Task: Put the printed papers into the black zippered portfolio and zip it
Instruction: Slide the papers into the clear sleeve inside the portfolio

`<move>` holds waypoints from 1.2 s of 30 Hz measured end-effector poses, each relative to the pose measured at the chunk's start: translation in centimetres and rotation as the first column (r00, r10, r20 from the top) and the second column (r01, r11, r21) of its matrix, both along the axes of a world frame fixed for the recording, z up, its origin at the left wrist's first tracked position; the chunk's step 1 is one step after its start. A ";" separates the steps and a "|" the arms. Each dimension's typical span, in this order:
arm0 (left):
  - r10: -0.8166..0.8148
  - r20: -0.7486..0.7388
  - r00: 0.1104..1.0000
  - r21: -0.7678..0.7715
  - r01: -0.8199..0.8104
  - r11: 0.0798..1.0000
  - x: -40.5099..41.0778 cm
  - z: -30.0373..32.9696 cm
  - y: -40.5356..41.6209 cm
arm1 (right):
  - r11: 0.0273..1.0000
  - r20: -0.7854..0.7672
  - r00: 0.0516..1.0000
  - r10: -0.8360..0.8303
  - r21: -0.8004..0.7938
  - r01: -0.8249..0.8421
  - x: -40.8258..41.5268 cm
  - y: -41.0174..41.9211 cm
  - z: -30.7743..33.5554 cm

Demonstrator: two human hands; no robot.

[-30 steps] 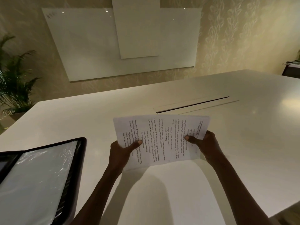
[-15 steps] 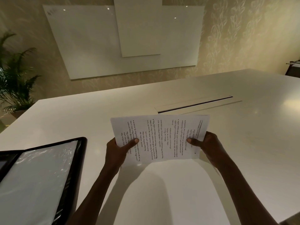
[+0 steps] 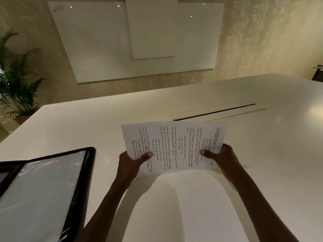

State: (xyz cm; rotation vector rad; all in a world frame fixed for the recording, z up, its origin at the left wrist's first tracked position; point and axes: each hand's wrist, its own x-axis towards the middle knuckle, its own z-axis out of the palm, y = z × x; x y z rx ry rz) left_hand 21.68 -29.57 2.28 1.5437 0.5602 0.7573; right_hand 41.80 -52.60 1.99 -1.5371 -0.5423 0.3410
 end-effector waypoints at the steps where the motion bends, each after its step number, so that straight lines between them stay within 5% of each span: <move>1: -0.005 -0.004 1.000 -0.003 0.005 1.000 0.0 -0.1 0.1 | 1.000 -0.003 1.000 -0.003 -0.006 0.003 0.0 0.0 -0.1; 20: -0.024 -0.010 1.000 -0.005 0.024 1.000 0.3 0.8 1.1 | 0.997 0.026 0.997 -0.072 0.008 0.072 0.1 1.0 0.5; 36: -0.040 -0.003 0.999 -0.020 0.040 0.999 -2.4 1.2 1.6 | 0.995 0.091 0.994 0.064 -0.086 -0.056 -1.2 1.2 1.8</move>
